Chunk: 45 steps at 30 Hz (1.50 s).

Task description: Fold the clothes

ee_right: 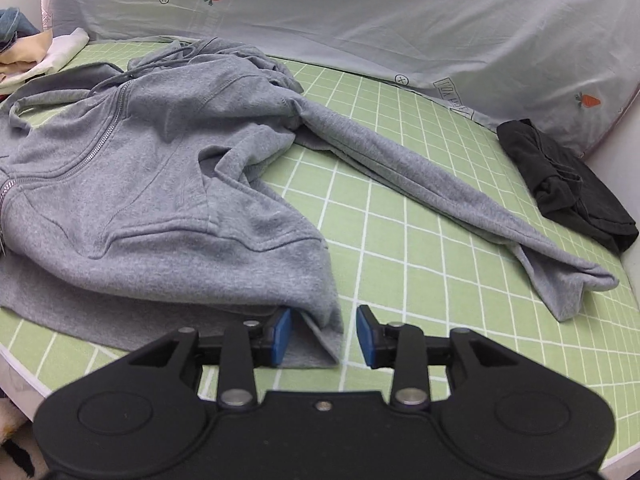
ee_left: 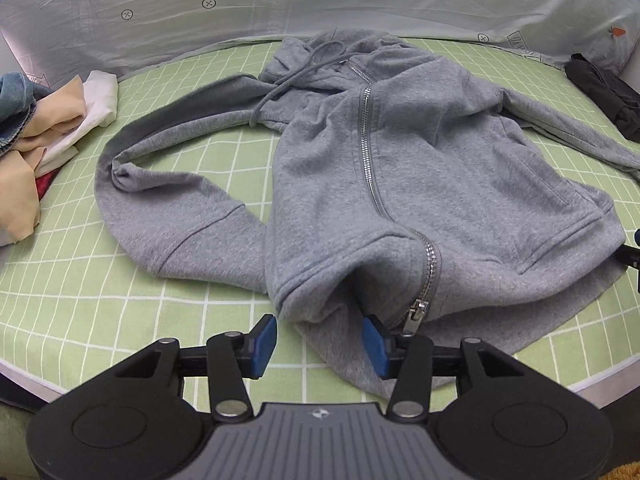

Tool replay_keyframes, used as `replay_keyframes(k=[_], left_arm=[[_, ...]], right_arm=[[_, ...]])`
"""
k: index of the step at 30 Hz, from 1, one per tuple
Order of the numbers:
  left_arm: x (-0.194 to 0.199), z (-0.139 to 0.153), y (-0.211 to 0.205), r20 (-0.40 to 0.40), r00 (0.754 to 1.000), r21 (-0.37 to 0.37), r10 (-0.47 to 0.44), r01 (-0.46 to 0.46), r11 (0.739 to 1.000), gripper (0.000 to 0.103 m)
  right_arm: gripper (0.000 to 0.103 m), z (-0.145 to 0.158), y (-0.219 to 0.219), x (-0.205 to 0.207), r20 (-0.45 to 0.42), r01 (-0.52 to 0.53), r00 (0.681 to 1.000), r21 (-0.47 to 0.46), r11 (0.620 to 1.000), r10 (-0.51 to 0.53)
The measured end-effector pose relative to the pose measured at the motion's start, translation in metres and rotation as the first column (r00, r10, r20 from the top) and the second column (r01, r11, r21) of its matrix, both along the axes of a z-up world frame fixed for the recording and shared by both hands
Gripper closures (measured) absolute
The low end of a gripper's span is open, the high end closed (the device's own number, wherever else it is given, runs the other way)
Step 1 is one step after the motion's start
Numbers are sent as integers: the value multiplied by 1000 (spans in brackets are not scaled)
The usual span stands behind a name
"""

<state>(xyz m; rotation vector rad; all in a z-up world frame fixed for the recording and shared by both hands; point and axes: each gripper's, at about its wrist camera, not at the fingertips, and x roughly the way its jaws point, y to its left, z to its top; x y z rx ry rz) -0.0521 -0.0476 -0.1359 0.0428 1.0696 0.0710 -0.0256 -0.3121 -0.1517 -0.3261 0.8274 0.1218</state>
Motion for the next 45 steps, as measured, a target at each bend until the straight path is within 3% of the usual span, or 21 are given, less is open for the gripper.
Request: replay_keyframes(k=[4,7,10,13,16,18,22,24,27,32,35,37,39,45], left_arm=[[-7,-7,-5,-43,999,-48,-12,10,999,54],[-9,-13,-20,-65,997,-37,-49,47,998,55],[-8,-21,-30,-89,994,-27,-59,57,998,60],[-7,-23,-31,-79,997,-28,-13,11,1000,63],[-3,-22,-24,-63,996,-23,57,-58,998,78],[-2,-20,-19,-48,993,-3,106,-107,994,100],[-10,1,-4,36,980,62,198,-200,978,101],[-16,10,0,66,973,100,220,-226,969,101],[-16,4,5,32,970,110,239,-241,964,101],[-14,-10,6,-30,971,73,237,-235,969,97],[-14,-14,2,-42,975,70,217,-213,974,96],[-14,-14,0,-44,979,63,201,-198,978,91],[-13,-16,-2,-45,982,71,186,-182,981,87],[-9,-21,-2,-44,988,92,150,-145,985,83]], right_arm=[[67,3,11,-10,48,-92,994,-79,993,96],[76,0,17,-14,37,-161,985,-123,979,167],[80,-6,18,-13,8,-182,983,-128,975,184],[82,-14,17,-9,-21,-181,984,-135,974,179],[83,-18,15,-4,-24,-176,984,-134,975,175],[100,-19,12,-1,-19,-168,986,-124,978,167],[100,4,-7,-9,55,-84,995,-35,996,86],[103,9,-23,-18,23,-4,1000,25,1000,4],[103,0,-35,-33,-70,75,995,63,995,-71],[103,-13,-25,-48,-90,17,996,54,998,-12],[101,-4,-13,-48,-20,-66,998,27,997,66],[95,0,-2,-48,19,-129,991,10,992,129],[78,4,11,-45,51,-193,980,18,981,191],[56,12,52,-25,118,-358,929,54,932,350]])
